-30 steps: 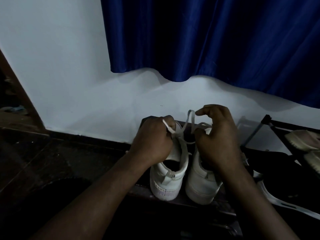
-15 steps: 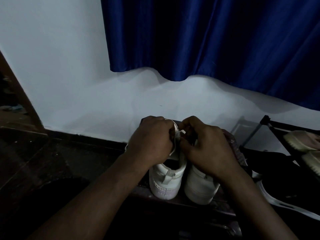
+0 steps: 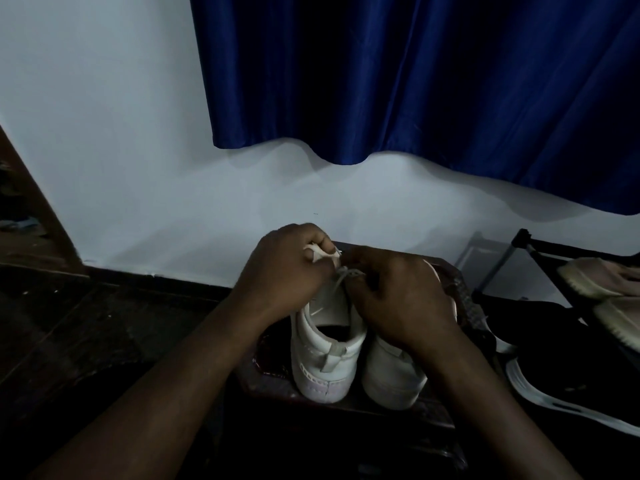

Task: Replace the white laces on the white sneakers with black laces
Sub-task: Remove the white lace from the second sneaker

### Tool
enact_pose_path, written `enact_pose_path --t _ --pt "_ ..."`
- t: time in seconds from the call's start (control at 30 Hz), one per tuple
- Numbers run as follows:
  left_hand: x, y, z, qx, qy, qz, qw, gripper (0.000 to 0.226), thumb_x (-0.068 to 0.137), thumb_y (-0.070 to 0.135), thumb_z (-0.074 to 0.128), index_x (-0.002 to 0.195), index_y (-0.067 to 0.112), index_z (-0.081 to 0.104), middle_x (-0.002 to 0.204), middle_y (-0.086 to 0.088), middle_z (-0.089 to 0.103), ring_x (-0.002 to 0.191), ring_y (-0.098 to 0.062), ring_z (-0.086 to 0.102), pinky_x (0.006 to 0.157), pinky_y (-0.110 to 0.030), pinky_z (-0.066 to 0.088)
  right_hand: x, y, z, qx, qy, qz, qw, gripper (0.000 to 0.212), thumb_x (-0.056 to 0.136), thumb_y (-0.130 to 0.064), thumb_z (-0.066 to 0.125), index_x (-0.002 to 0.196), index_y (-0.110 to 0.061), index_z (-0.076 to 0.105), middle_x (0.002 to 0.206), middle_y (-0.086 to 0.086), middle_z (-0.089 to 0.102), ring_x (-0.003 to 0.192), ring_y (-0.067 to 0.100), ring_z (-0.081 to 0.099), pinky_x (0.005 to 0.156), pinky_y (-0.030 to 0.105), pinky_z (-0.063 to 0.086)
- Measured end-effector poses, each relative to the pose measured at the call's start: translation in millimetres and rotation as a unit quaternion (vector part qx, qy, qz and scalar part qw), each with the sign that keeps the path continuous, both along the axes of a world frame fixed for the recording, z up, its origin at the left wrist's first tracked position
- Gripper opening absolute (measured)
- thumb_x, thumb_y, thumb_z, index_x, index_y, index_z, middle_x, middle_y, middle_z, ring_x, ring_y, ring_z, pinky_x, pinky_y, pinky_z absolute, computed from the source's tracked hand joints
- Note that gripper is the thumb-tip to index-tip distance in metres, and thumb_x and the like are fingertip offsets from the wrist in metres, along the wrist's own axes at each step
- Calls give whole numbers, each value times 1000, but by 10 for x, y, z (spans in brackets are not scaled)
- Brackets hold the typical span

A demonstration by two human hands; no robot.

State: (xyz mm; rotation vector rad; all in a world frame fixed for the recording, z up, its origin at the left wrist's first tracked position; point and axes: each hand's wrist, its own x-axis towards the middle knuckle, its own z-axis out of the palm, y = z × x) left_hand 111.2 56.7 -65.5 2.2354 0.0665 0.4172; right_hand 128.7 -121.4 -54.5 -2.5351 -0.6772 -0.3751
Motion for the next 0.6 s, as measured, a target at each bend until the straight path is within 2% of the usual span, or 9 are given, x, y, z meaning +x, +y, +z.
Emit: enact_pose_path --t 0.07,0.13,0.2,0.27,0.37,0.47,0.53,0.6 --pt "3 18 -1 141 -21 3 990 8 82 29 76 87 35 76 79 14 55 82 -7 58 70 -22 45 -9 6 -7 -12 -12 7 1000 37 82 -41 49 107 -39 76 84 -7 75 80 18 69 70 32 51" --pt "13 21 -10 177 -45 17 983 6 84 30 75 82 36 75 79 12 54 83 -12 58 72 -31 47 -13 4 -22 -10 -17 9 1000 33 80 -39 52 101 -37 77 76 -7 72 74 18 67 66 31 48" --pt "12 -9 -18 134 -62 14 989 13 87 27 75 78 36 71 80 14 59 81 -7 58 73 -27 47 6 -15 -47 1 -22 4 1000 26 80 -37 58 99 -35 76 76 -8 71 73 15 66 65 28 45" --pt "2 -46 1 55 -62 27 996 17 93 25 71 78 33 66 77 16 63 76 -1 59 67 -13 41 45 -28 -83 15 -23 3 1000 14 82 -31 68 95 -33 74 80 -10 69 75 11 64 65 27 45" --pt "15 -65 -27 -27 -32 59 997 14 101 28 62 89 22 63 84 10 73 75 -1 61 60 -11 38 77 -14 -113 49 -33 1 998 4 83 -28 69 86 -28 67 79 -9 65 73 13 62 66 36 52" --pt "16 -68 -48 -46 -38 57 997 14 103 25 59 89 22 60 84 10 74 82 -1 65 62 -7 39 127 -39 -111 158 -31 -68 985 8 89 -28 68 83 -26 63 75 -7 66 69 14 63 63 39 55" --pt "9 -81 -26 -63 -52 45 996 15 102 22 61 87 20 61 80 10 75 81 0 66 69 -14 47 155 -77 -124 190 -43 -104 975 5 90 -22 68 92 -27 66 90 -7 68 81 15 66 71 40 57" --pt "-3 -101 17 -89 -50 27 994 14 100 20 64 86 19 64 77 12 75 78 2 67 72 -21 49 149 -79 -131 150 -47 -122 980 30 86 -22 71 115 -27 67 117 -4 63 101 20 65 83 43 58"
